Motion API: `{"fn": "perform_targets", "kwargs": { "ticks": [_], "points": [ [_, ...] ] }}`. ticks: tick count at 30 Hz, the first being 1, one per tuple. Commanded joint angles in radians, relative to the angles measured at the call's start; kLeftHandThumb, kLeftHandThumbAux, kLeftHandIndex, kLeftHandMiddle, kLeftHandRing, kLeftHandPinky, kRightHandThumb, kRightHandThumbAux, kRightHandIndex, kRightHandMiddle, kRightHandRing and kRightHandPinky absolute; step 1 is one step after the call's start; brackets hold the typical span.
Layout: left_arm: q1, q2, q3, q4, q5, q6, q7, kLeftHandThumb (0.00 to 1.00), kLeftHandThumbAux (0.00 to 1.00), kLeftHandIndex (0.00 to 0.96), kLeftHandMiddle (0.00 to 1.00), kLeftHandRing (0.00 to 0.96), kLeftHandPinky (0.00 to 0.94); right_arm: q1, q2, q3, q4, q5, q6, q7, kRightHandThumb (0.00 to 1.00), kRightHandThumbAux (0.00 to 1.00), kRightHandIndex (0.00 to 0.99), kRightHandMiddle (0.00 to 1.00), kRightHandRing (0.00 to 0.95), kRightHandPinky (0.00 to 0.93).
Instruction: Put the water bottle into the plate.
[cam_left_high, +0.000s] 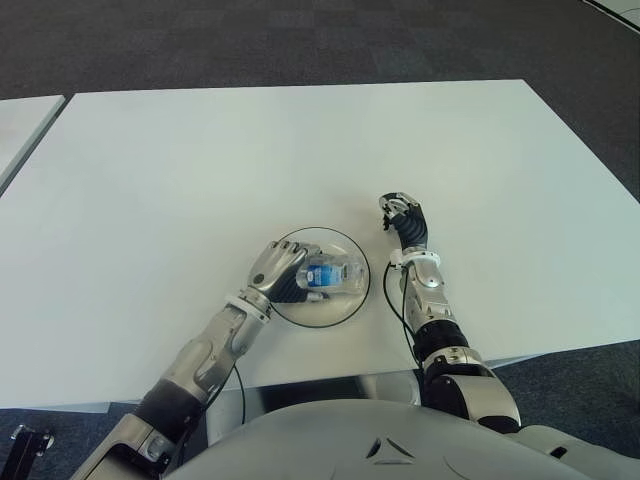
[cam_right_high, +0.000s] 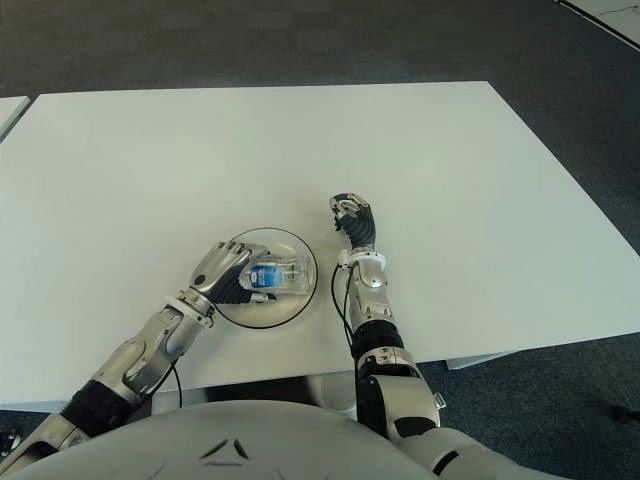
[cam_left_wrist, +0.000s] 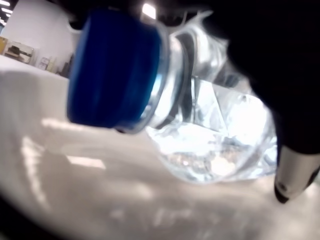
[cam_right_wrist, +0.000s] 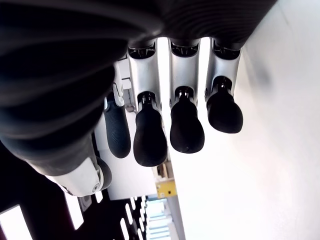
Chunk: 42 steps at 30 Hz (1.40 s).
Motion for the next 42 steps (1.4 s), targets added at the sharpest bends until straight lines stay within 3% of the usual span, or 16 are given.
{"fn": "perform_targets", "kwargs": {
  "ticks": [1,12,18,28,30,32,36,38,42],
  "points": [
    [-0.031,0.011,-0.017,0.066,0.036,-0.002,0.016,0.849,0.667,0.4,0.54,0.851,0.858,0.067,0.01,-0.002,0.054,0.007,0.092,-0.008,0.705,0.727,0.439,0.762,0.744,0.749],
    [-0.049,0.009,-0.024,0.124,0.046,0.032,0.012,0.849,0.666,0.403,0.543,0.841,0.846,0.072,0.009,-0.002,0.048,0.002,0.086,-0.015,0.705,0.727,0.439,0.764,0.746,0.751],
    [-0.048,-0.006,-0.025,0.133,0.064,0.088,0.021,0.849,0.665,0.407,0.545,0.819,0.817,0.074,0.007,-0.001,0.047,0.005,0.082,-0.004,0.704,0.727,0.439,0.766,0.748,0.752],
    [-0.051,-0.018,-0.029,0.142,0.042,0.118,-0.01,0.845,0.667,0.403,0.582,0.686,0.644,0.073,0.006,-0.001,0.047,0.003,0.087,-0.006,0.704,0.727,0.439,0.768,0.75,0.753],
    [-0.054,-0.013,-0.035,0.143,0.048,0.113,-0.006,0.839,0.671,0.389,0.567,0.634,0.594,0.073,0.005,0.0,0.046,0.001,0.086,-0.006,0.704,0.727,0.439,0.768,0.75,0.753],
    [-0.057,-0.008,-0.041,0.146,0.054,0.107,-0.001,0.833,0.676,0.385,0.519,0.517,0.504,0.074,0.005,0.0,0.046,0.001,0.085,-0.006,0.704,0.727,0.439,0.767,0.748,0.751],
    [-0.066,0.001,-0.051,0.157,0.061,0.089,0.012,0.731,0.699,0.404,0.358,0.347,0.347,0.074,0.005,-0.001,0.047,0.002,0.084,-0.005,0.703,0.728,0.439,0.766,0.747,0.75],
    [-0.072,0.007,-0.056,0.167,0.062,0.077,0.012,0.64,0.651,0.252,0.261,0.243,0.238,0.074,0.005,-0.002,0.048,0.002,0.083,-0.007,0.703,0.728,0.439,0.765,0.747,0.75],
    [-0.079,0.012,-0.063,0.174,0.061,0.067,0.013,0.577,0.632,0.152,0.187,0.166,0.16,0.074,0.004,-0.002,0.049,0.002,0.082,-0.007,0.703,0.727,0.439,0.766,0.747,0.751]
  ]
}}
